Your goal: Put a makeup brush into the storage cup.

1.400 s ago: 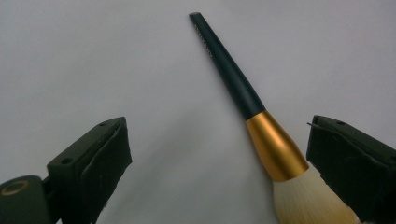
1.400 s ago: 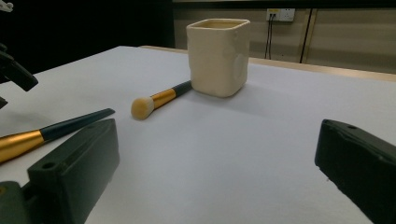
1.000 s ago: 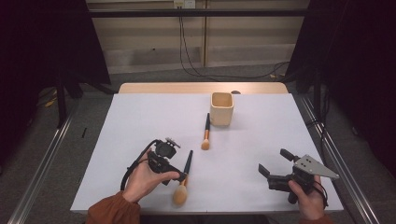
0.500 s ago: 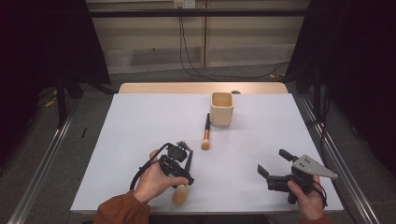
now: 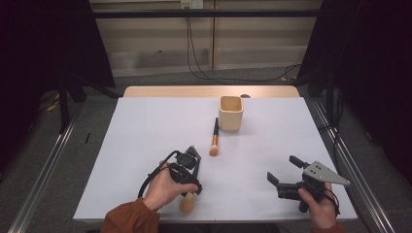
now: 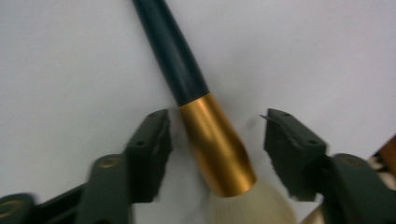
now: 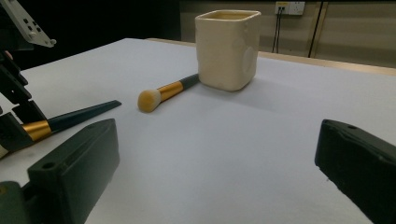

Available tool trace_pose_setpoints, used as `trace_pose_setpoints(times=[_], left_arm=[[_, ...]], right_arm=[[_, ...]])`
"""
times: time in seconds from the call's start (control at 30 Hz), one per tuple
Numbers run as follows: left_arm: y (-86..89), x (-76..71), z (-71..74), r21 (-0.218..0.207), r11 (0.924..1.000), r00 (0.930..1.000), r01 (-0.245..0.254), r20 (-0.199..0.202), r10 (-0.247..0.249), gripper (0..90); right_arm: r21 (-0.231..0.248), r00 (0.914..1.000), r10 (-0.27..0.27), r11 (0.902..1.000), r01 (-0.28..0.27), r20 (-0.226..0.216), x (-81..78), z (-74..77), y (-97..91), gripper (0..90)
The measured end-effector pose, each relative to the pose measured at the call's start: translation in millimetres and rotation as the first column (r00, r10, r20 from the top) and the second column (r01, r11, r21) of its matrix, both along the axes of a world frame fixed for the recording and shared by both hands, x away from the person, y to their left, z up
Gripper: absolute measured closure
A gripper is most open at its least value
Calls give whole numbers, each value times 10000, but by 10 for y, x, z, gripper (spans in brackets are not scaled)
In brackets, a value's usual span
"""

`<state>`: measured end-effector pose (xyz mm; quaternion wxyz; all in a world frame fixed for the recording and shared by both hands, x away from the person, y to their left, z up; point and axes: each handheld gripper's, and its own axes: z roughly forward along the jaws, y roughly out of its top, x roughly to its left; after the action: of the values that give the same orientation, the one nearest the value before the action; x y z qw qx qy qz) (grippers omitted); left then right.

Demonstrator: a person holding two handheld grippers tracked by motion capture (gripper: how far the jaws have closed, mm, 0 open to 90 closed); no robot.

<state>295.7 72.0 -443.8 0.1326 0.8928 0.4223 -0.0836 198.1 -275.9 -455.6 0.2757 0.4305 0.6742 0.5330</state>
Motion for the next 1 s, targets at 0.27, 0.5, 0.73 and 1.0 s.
trace_pose_setpoints(times=[0.27,0.5,0.73,1.0], left_arm=[[-15,-28,5,327,9994,10000,82,-9,-81,495],[-55,-61,3,719,9968,9988,337,333,-361,546],[-27,-29,5,807,9949,9974,611,325,-638,653],[-27,-9,0,809,9907,9934,1097,258,-1121,657]], right_arm=[[-9,10000,9,10000,-9,-16,0,-2,-1,0],[-61,10000,48,10000,-48,-60,4,-6,8,0],[-65,9999,99,9999,-100,-55,2,-7,10,0],[-59,9999,93,9999,-93,-53,1,-7,7,0]])
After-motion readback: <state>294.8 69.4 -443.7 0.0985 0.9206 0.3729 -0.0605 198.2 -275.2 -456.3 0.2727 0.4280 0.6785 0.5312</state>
